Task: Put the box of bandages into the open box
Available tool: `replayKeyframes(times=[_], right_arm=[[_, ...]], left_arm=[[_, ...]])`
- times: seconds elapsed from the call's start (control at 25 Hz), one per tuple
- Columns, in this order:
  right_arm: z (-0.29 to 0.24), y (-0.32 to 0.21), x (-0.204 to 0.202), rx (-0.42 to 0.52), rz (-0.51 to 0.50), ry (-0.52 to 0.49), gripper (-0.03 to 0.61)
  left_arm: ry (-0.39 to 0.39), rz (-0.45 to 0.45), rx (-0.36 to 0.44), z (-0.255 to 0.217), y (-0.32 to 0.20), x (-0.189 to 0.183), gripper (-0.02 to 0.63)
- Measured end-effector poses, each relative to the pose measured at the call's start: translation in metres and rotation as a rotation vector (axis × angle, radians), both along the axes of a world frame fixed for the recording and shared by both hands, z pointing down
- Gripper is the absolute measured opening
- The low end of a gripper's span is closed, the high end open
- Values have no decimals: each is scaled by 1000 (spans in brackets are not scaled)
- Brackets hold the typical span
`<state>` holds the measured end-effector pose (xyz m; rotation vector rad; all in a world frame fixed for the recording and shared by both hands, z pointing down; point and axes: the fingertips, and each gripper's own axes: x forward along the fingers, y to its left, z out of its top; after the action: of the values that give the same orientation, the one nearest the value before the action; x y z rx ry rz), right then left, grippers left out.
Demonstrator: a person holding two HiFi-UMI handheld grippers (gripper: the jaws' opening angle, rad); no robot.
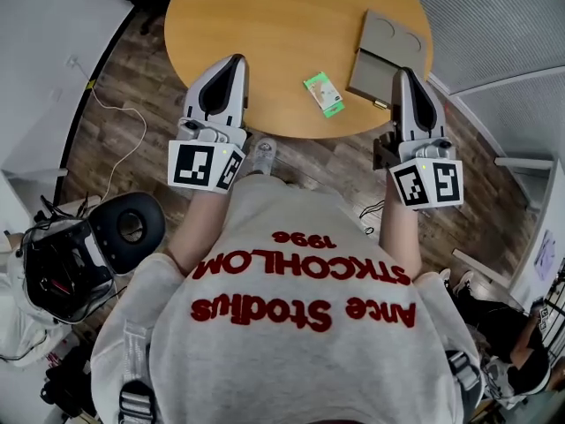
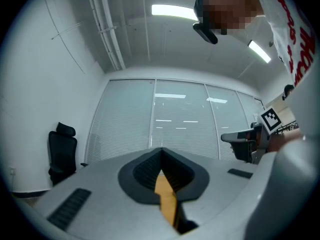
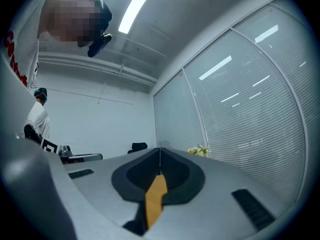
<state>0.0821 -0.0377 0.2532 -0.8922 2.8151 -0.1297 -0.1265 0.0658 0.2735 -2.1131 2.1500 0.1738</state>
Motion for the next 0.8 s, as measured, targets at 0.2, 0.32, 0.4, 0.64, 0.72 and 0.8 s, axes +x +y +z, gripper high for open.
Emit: replayKeyframes(times=[0.2, 0.32, 0.4, 0.64, 0.72, 0.8], right_arm=[[-11, -18, -33, 29, 36, 7, 8], [-16, -30, -49, 35, 61, 7, 8], [-17, -36, -56, 39, 80, 8, 8], [-12, -52, -71, 35, 134, 12, 8], [-8, -57, -73, 24, 151, 12, 8], [-5, -63, -75, 13, 159, 15, 8]], left_arm=[[5, 58, 17, -7, -36, -32, 0], [3, 92, 25, -12, -55, -48, 0], [4, 115, 28, -13, -65, -56, 0], [15, 179, 23, -6, -91, -72, 0], [18, 196, 14, -1, -98, -75, 0], [25, 204, 3, 2, -106, -77, 0]])
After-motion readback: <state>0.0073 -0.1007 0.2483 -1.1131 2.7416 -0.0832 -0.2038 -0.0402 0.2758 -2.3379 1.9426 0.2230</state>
